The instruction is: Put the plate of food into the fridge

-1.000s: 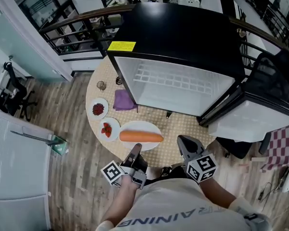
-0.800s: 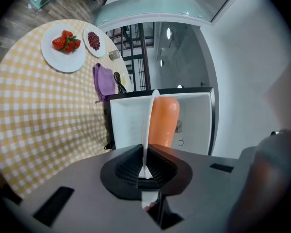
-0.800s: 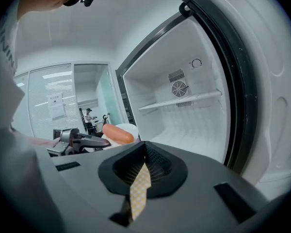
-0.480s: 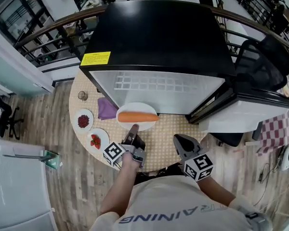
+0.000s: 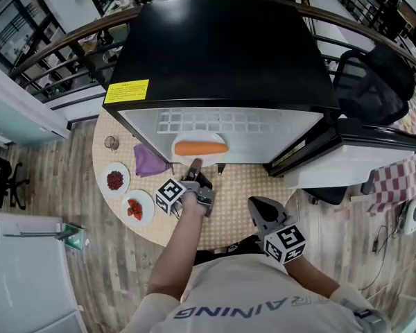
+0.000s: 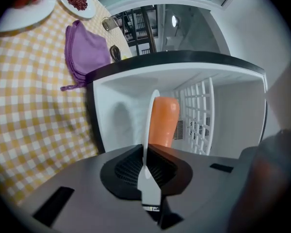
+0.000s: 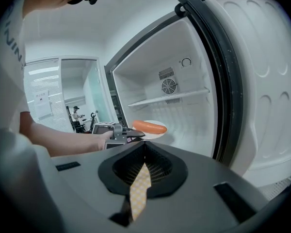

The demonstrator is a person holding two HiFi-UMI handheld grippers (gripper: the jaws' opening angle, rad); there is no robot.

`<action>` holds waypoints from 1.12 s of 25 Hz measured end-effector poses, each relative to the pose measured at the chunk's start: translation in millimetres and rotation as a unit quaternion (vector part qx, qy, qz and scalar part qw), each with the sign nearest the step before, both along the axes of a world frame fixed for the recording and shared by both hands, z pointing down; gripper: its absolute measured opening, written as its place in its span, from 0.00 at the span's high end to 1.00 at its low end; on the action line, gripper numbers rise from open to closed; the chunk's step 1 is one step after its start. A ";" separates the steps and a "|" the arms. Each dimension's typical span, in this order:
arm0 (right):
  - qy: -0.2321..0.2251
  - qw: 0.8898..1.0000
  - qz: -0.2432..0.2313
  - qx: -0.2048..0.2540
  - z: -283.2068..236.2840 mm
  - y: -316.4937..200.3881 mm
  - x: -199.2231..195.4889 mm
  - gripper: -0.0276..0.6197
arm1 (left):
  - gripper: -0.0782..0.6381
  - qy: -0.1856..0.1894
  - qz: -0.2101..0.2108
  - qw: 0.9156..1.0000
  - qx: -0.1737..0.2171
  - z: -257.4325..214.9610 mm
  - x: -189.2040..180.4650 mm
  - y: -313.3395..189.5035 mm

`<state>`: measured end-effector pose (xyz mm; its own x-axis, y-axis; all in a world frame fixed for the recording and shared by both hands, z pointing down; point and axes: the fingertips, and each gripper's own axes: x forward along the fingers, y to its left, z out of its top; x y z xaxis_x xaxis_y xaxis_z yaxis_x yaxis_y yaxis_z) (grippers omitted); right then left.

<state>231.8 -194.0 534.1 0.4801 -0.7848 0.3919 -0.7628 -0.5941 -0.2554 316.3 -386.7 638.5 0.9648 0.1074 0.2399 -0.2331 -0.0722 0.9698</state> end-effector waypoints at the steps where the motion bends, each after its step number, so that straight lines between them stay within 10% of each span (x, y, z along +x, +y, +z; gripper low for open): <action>1: -0.001 1.000 0.001 -0.001 0.7 1.1 -1.2 0.93 | 0.85 -0.002 -0.003 1.000 -0.001 2.1 6.3 -0.6; 28: -0.028 1.000 0.006 -0.013 18.5 19.2 -1.6 0.93 | 0.84 -0.104 0.002 0.994 0.023 43.7 89.1 0.6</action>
<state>230.2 -174.7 552.6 0.4659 -0.7689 0.4378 -0.7408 -0.6096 -0.2821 405.4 -386.1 682.1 0.8938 0.0948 0.4383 -0.4273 -0.1163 0.8966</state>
